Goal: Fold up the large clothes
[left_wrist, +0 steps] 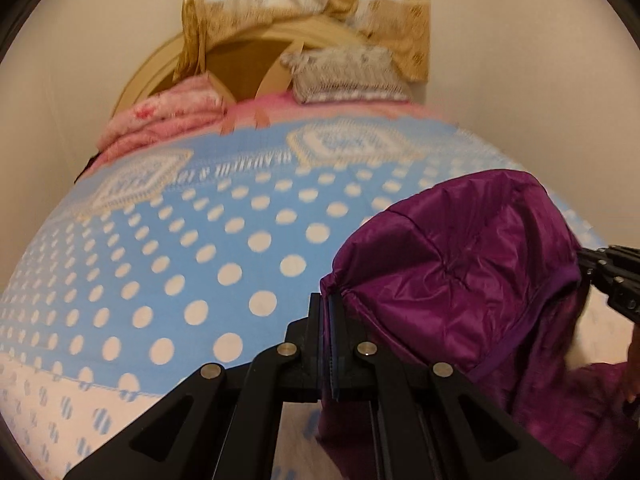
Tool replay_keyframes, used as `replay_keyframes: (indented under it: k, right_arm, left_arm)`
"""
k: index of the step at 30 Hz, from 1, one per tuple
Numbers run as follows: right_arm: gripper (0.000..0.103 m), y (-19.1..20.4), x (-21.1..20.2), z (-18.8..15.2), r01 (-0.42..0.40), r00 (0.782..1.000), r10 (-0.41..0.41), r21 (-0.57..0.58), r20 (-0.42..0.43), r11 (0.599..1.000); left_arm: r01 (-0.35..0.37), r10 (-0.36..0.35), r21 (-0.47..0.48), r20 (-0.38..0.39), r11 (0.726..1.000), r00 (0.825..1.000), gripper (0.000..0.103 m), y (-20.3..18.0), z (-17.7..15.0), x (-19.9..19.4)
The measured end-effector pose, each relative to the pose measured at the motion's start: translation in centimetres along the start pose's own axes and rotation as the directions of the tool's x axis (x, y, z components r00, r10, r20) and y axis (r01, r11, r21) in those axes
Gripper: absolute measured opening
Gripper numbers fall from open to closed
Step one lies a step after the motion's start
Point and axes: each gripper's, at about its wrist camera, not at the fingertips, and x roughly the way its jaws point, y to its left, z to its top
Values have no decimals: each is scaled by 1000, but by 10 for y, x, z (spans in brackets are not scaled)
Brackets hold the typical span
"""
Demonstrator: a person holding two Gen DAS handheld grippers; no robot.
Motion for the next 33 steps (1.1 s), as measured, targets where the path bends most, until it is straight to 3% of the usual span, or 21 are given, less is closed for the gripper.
replay_keyframes:
  k: [6,12,25,30,31,32,33]
  right_arm:
    - [6,35,-61,-28,-33,997,35,-29,75,999]
    - [6,58,-116,-71,-61,994,65,-51,85,997]
    - [6,62,-158,-158,-68,998,68,-20,-9,997]
    - [7,60,-153,-185,-101,990,102,18,-93,995]
    - [8,58,-155,-185,-105,990,107,33,-90,994]
    - [18,56,-157,-183,-109,989,114,58,-92,992]
    - [51,53,-159,-180,-110,989,118,86,-92,990]
  left_arm:
    - [72,-77,48,112,996,991,1,-15,-33,-96]
    - [92,-109,102,168,991,980,1,-35,-101,-169]
    - [118,-133,134,115,984,984,1,-57,-206,-213]
    - [115,-125,124,79,986,989,1,-60,-229,-213]
    - [96,-104,103,80,990,991,1,-57,-229,-215]
    - [92,-99,86,75,992,992,1,-54,-226,-216]
    - [92,-97,67,73,993,993,2,-50,-222,-217]
